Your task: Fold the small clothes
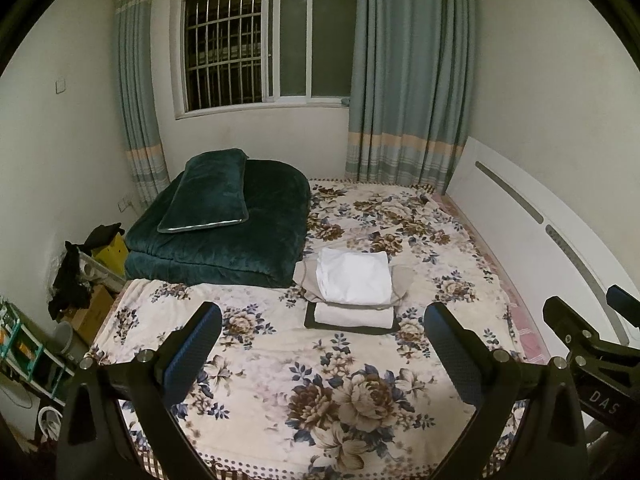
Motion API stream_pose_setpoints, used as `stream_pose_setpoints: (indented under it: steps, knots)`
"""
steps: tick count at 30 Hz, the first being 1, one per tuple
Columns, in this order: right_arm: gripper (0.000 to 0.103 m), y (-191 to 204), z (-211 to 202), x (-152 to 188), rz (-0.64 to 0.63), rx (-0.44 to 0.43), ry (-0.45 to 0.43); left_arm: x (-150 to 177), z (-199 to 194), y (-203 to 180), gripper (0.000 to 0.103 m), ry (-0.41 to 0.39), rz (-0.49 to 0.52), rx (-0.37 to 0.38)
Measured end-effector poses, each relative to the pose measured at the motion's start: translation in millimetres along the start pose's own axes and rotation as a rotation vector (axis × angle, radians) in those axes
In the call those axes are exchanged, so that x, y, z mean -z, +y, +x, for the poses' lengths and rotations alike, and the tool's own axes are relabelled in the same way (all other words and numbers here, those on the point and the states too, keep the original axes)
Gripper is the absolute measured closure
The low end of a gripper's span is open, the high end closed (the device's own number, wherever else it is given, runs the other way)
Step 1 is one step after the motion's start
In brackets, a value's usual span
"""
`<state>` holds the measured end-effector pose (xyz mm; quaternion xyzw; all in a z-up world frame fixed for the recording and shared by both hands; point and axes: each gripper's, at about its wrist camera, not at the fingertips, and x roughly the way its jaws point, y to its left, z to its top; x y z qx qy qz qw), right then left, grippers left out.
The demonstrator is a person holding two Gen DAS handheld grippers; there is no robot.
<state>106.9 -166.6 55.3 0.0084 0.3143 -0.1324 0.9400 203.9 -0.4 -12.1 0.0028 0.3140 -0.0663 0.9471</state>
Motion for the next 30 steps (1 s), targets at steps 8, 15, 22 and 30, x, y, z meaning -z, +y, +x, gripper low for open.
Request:
stream_pose_setpoints:
  steps: [8, 15, 22, 30]
  knots:
    - [0.0, -0.3, 0.0, 0.2, 0.001, 0.0, -0.001, -1.4, -1.7, -3.5, 0.0, 0.0, 0.003, -0.002]
    - [0.0, -0.2, 1.7, 1.4, 0.001, 0.0, -0.003, -1.3, -4.2, -6.0, 0.0, -0.003, 0.006, -0.005]
    - [0.0, 2.9, 2.0, 2.1, 0.003, -0.002, -0.005, -1.4, -4.1, -7.8, 0.0, -0.007, 0.007, -0.007]
    - [0.0, 9.0, 3.7, 0.8, 0.003, -0.003, -0.009, -3.8, -7.5, -4.2, 0.0, -0.017, 0.005, -0.013]
